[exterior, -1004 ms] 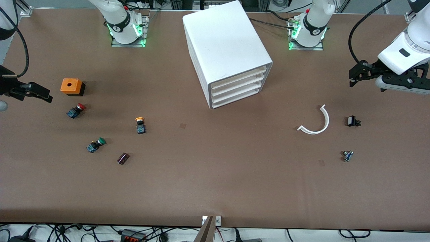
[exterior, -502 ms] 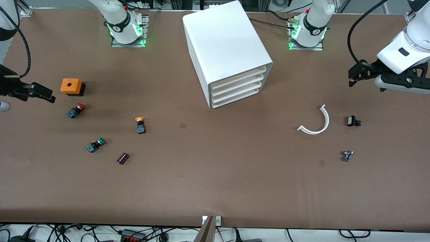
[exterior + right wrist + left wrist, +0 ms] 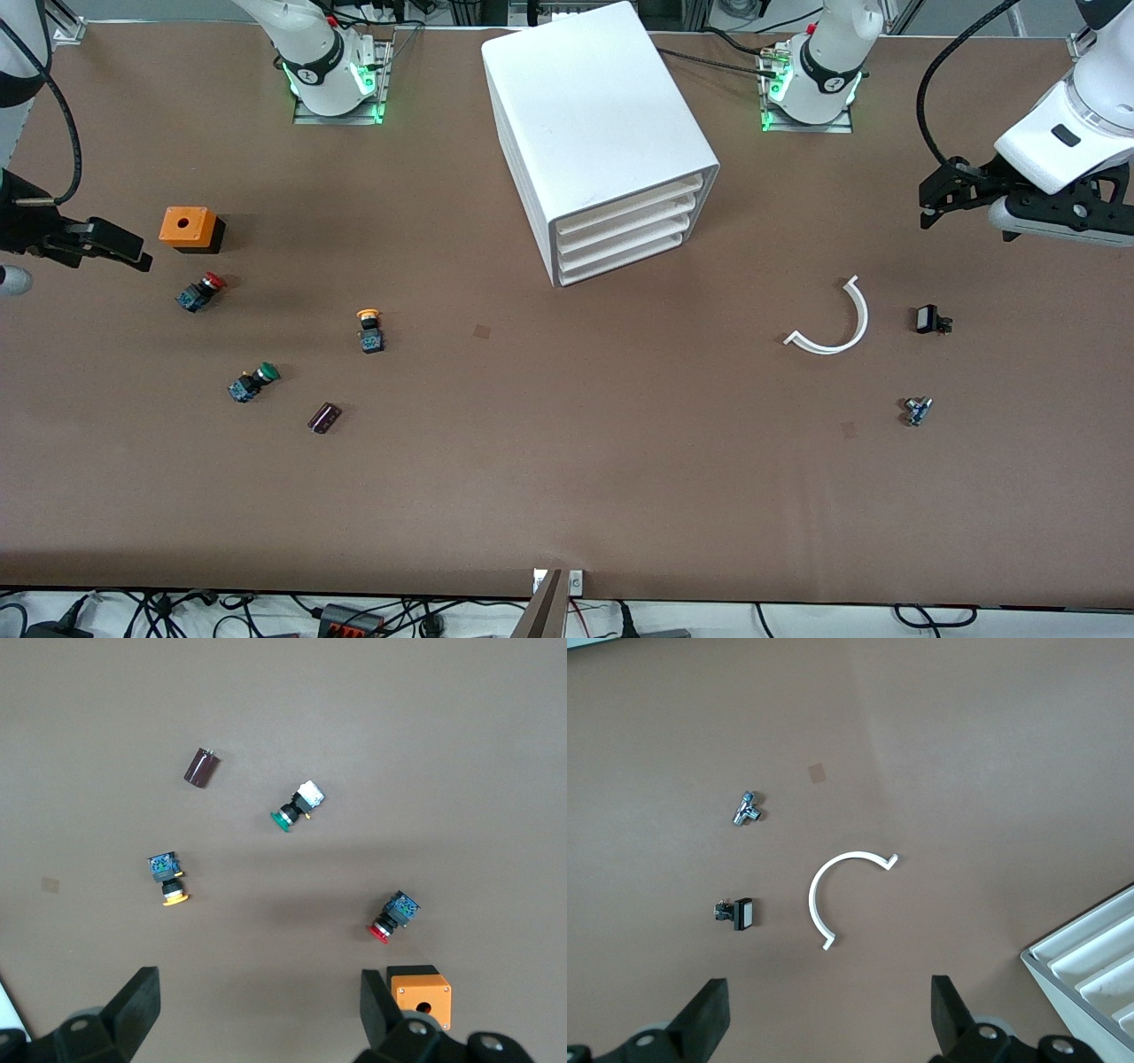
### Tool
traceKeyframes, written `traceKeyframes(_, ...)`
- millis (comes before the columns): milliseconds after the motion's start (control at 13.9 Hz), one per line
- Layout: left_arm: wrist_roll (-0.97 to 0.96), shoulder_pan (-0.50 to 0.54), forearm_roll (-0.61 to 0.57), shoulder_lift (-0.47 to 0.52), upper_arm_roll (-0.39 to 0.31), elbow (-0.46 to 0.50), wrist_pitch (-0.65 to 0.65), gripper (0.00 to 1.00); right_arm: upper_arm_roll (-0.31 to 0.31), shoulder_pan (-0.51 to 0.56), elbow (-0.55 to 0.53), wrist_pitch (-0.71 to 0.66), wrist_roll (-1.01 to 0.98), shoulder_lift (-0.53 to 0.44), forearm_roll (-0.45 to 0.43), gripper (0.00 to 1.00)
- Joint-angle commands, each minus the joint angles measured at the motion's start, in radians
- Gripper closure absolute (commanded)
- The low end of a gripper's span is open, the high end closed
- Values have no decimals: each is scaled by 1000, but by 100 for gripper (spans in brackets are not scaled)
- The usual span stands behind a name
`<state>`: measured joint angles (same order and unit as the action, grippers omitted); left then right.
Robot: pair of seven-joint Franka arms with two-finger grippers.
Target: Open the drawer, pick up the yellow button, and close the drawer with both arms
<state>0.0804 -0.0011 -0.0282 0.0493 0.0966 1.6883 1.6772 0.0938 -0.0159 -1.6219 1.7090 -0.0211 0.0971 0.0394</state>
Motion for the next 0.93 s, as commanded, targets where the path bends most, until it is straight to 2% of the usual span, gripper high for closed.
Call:
traceKeyframes(0, 9, 3, 19, 6, 3, -15, -19, 0, -2, 1, -29, 20, -19, -23, 1, 0)
traceKeyframes(861, 9, 1, 19, 7, 5, -15, -20, 0, -3, 1, -32, 32, -19, -25, -18, 0)
